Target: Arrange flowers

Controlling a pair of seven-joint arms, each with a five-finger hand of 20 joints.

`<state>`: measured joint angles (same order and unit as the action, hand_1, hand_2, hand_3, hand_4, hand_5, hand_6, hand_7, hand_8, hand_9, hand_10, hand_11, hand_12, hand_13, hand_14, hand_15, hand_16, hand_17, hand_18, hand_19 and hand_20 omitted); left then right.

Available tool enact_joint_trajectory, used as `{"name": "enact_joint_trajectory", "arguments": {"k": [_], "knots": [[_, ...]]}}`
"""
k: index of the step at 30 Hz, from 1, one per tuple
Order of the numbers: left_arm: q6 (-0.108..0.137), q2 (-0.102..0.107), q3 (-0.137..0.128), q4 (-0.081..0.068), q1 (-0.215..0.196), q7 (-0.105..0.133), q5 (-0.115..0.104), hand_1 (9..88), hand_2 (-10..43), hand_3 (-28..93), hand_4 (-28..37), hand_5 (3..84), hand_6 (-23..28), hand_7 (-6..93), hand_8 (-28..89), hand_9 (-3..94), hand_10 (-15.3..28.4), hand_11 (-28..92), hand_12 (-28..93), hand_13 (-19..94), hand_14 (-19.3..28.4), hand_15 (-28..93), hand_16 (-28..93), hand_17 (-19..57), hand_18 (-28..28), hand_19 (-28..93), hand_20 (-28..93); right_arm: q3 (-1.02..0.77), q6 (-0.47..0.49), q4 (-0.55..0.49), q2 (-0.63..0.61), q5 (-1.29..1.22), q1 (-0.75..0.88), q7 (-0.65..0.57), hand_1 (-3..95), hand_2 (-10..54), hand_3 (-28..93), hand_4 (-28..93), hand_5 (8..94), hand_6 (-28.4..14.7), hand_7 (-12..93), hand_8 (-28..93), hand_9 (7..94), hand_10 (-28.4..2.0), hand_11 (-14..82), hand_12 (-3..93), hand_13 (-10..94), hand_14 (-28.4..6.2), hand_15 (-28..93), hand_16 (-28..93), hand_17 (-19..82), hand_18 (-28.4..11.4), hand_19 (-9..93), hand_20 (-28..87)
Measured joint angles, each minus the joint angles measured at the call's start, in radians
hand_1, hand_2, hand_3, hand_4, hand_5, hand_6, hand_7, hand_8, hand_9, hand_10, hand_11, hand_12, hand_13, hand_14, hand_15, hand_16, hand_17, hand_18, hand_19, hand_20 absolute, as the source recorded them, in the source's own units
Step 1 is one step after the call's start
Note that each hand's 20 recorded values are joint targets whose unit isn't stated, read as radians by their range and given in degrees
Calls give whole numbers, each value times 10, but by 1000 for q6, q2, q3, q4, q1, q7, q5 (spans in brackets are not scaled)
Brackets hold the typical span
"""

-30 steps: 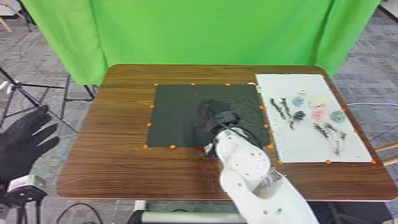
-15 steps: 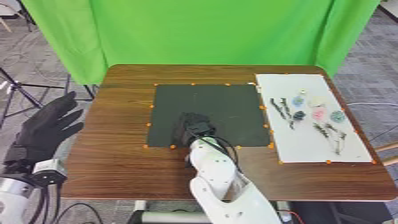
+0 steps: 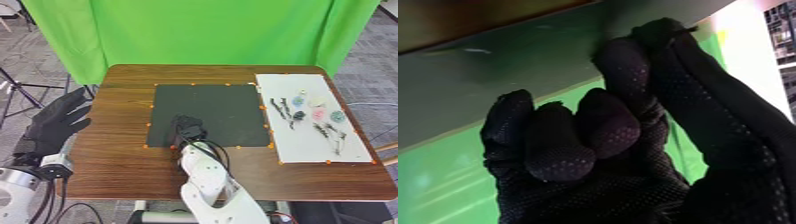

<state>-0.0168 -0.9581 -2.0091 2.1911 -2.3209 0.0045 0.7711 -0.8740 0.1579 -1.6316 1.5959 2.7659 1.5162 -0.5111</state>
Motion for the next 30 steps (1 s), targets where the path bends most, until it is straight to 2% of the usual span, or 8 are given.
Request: {"name": "enact_joint_trajectory", "arguments": {"k": [7,18,30], "knots": [[-13,4,19,-13,25,-6,0,199,-31,701,-283,210,8,210,-103,169,87,111,201,138,107,139,85,-109,182,364,96,-9,-14,23,29,22,0,3,406,-95,857,-193,683,4,620,241,749,-105,710,565,702,-113,913,396,287,-235,843,478],[-21,5,20,-13,29,-10,0,200,-31,701,-283,210,9,206,-101,169,87,110,202,138,108,139,85,-109,182,364,96,-19,-5,29,42,27,2,8,385,-95,844,-222,685,15,620,212,746,-106,700,567,701,-111,905,400,284,-234,840,475],[-21,5,20,-13,26,-8,0,201,-29,700,-283,209,8,207,-102,169,87,110,203,138,107,139,84,-109,182,364,96,-33,72,21,51,26,2,23,298,-95,830,-246,695,9,581,199,742,-111,690,566,697,-114,897,400,279,-233,835,475]]}}
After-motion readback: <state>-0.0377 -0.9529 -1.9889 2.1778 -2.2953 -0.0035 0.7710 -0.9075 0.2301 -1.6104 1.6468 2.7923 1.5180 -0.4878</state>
